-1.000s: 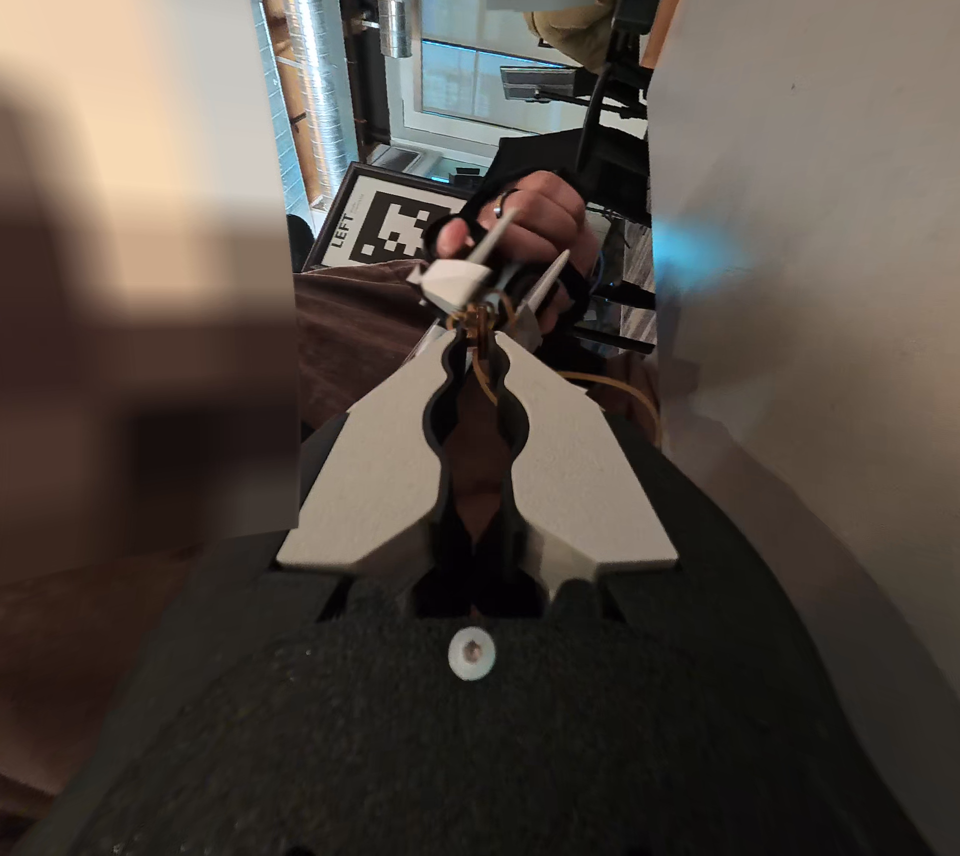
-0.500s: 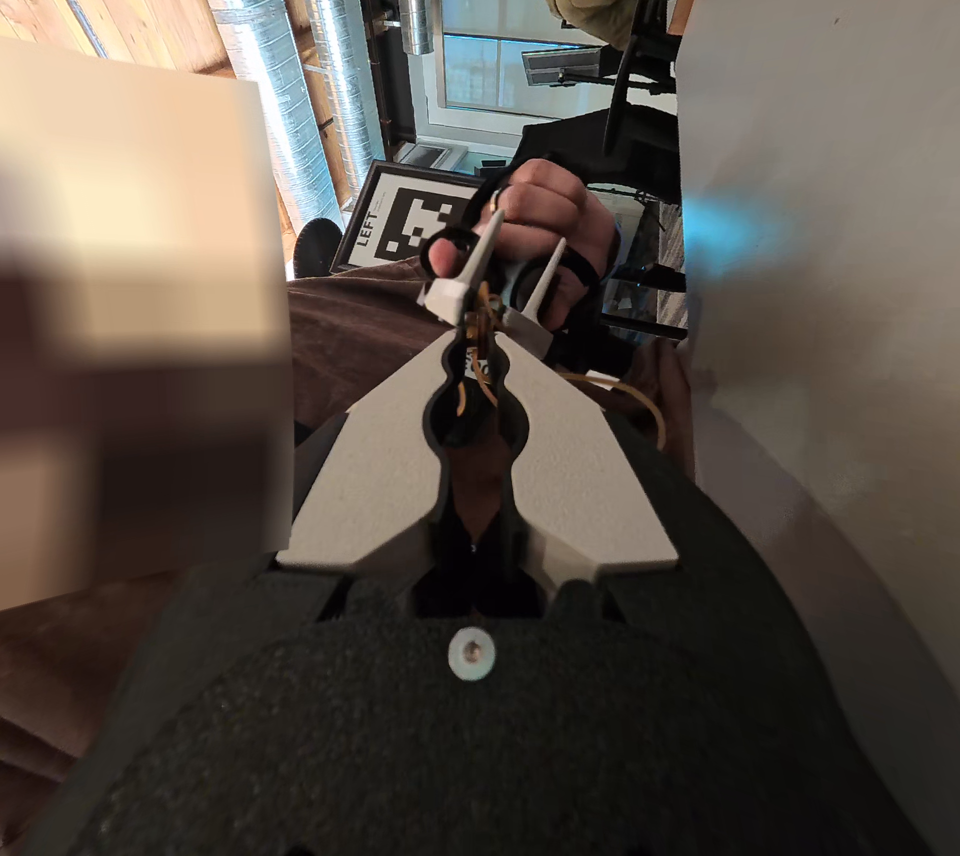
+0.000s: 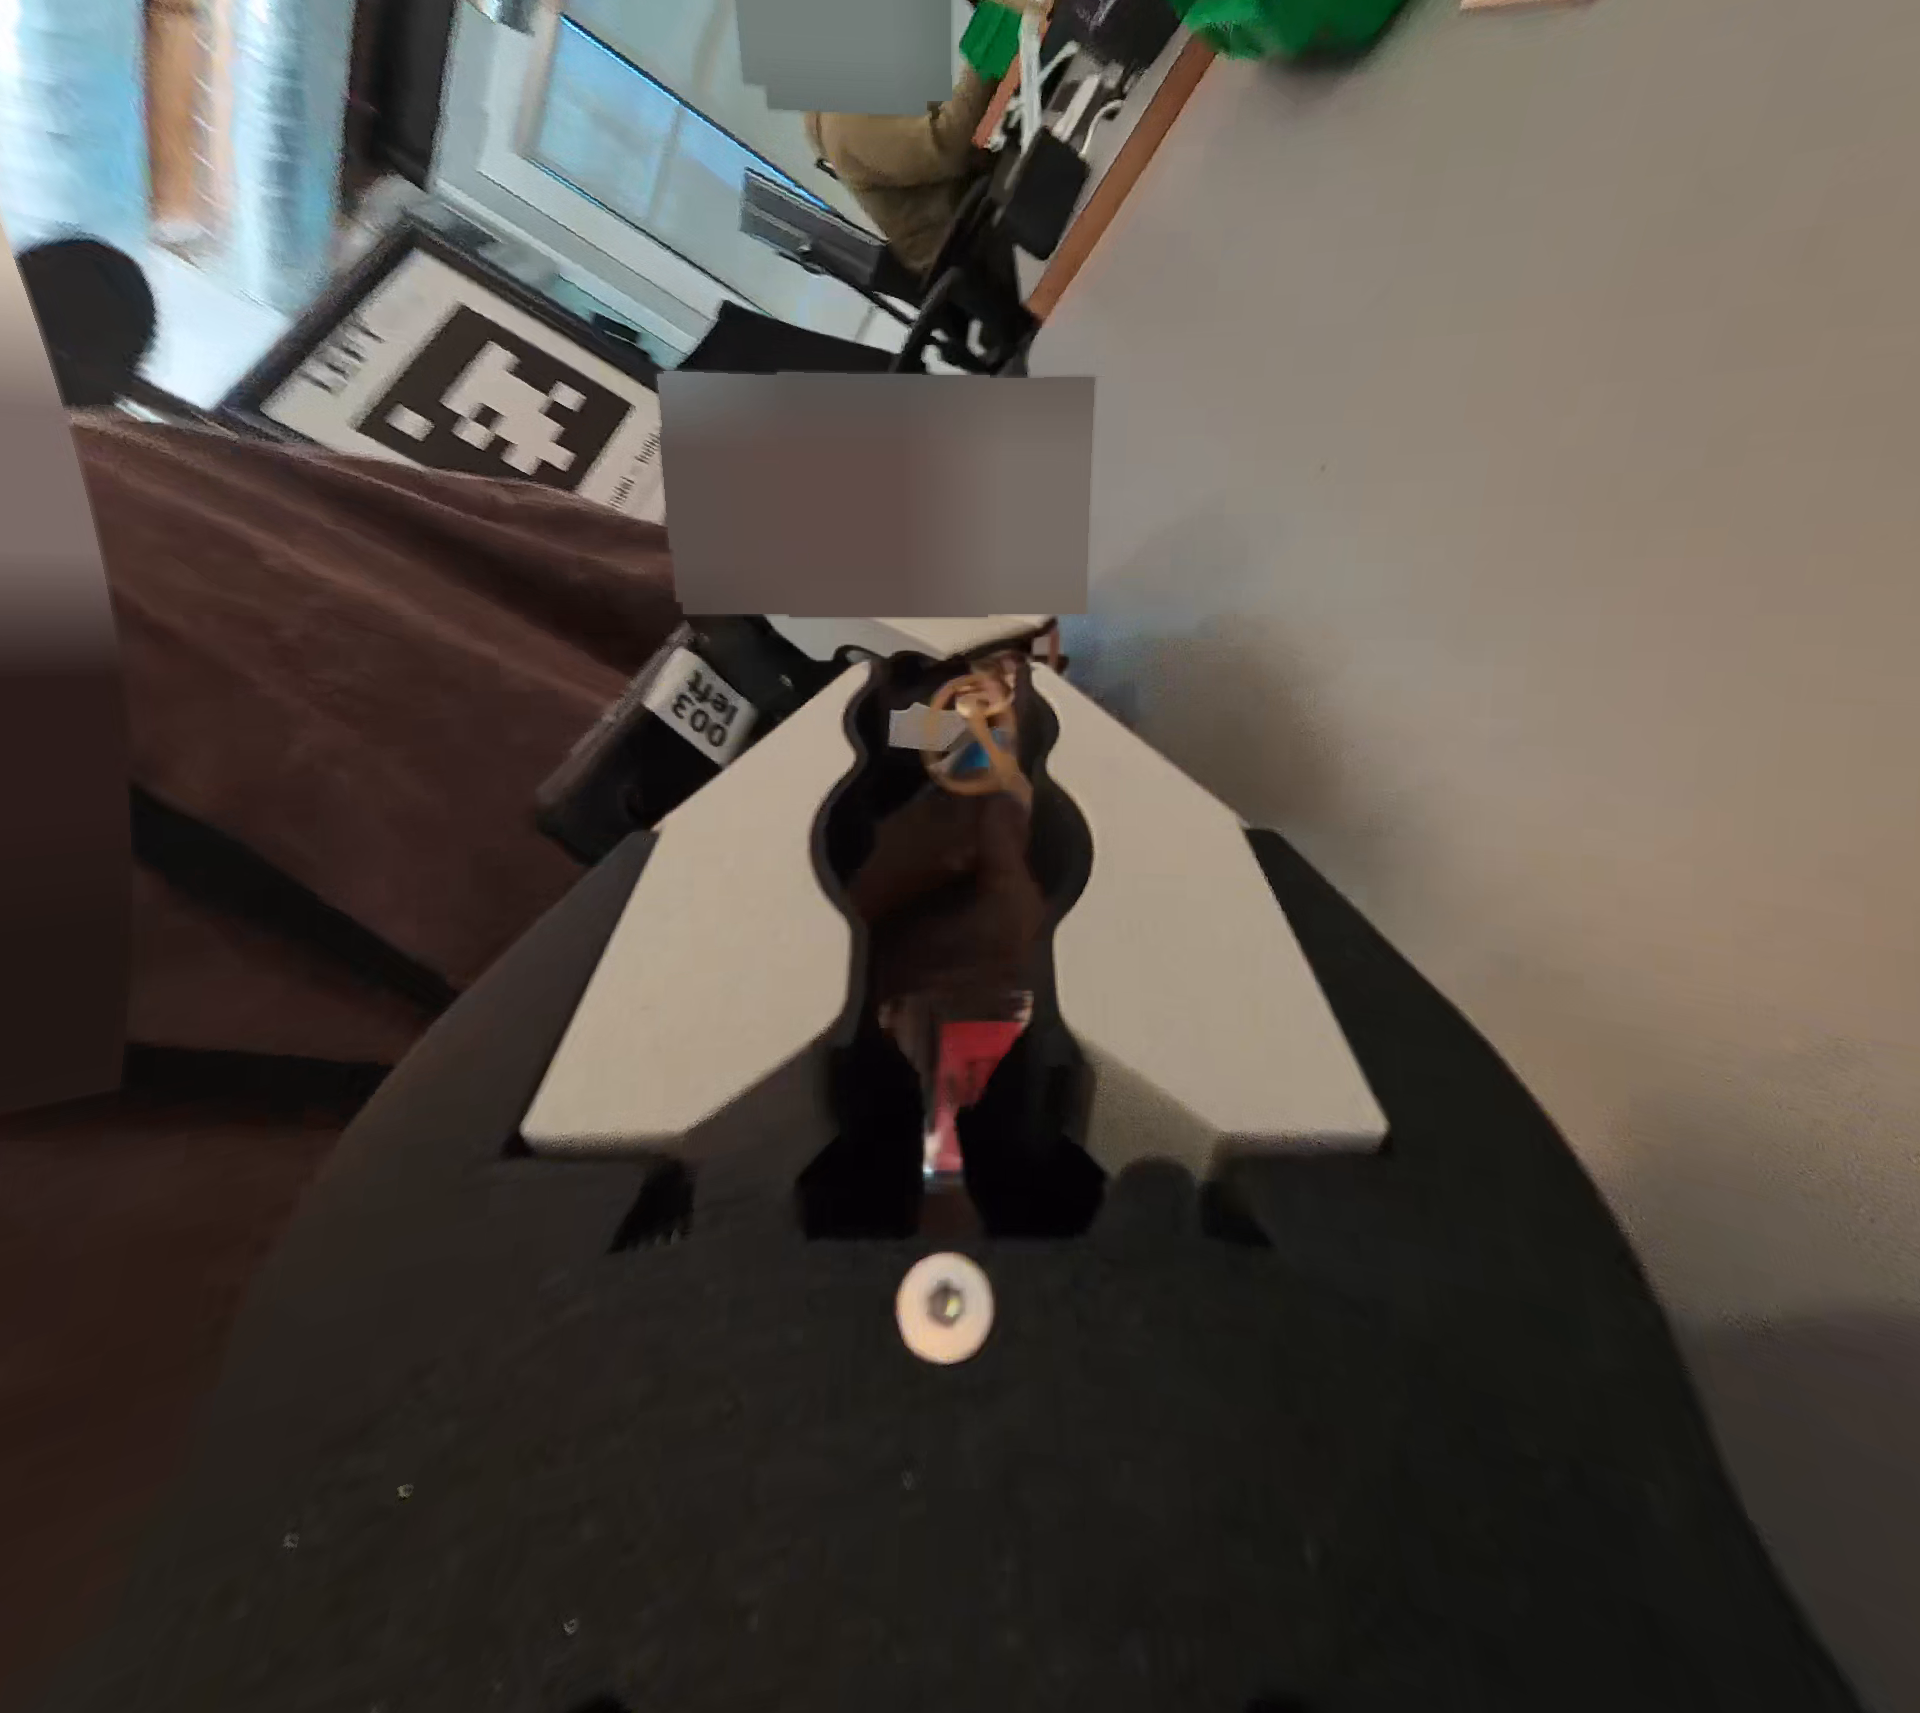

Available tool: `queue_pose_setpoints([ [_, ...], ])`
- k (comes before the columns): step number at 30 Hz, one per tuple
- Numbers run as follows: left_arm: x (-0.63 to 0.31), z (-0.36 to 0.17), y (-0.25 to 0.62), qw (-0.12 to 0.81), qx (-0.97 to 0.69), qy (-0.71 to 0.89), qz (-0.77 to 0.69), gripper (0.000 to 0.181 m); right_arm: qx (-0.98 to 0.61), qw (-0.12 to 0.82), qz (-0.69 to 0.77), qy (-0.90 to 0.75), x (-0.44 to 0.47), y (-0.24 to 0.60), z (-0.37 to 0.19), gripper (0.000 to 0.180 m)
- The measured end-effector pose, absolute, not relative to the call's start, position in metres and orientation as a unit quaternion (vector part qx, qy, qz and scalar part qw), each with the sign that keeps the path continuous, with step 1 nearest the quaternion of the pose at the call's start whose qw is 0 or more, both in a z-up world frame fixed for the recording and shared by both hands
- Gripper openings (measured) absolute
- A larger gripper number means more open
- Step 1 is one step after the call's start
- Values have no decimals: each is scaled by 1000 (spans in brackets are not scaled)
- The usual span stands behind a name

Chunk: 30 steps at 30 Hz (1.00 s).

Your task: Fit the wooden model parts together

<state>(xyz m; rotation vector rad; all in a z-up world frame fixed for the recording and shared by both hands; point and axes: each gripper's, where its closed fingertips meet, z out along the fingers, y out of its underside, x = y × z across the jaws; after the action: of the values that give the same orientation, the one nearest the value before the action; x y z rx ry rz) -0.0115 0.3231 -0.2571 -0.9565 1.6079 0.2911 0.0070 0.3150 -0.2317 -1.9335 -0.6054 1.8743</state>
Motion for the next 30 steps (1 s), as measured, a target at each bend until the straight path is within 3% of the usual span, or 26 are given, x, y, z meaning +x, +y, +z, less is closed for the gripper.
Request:
queue_pose_setpoints([
  [7, -13, -260, 324, 575, -418, 692, 127, 5, -724, 279, 527, -347, -2, 308, -247, 27],
  [12, -13, -260, 324, 573, -418, 693, 127, 5, -729, 287, 483, -392, -1, 303, -252, 1],
  [20, -10, -257, 318, 579, -408, 696, 120, 5, -733, 341, 437, -394, 5, 319, -242, 0],
  [30, -6, -218, 302, 660, -356, 655, 96, 5, -667, 287, 576, -375, -26, 306, -223, 0],
])
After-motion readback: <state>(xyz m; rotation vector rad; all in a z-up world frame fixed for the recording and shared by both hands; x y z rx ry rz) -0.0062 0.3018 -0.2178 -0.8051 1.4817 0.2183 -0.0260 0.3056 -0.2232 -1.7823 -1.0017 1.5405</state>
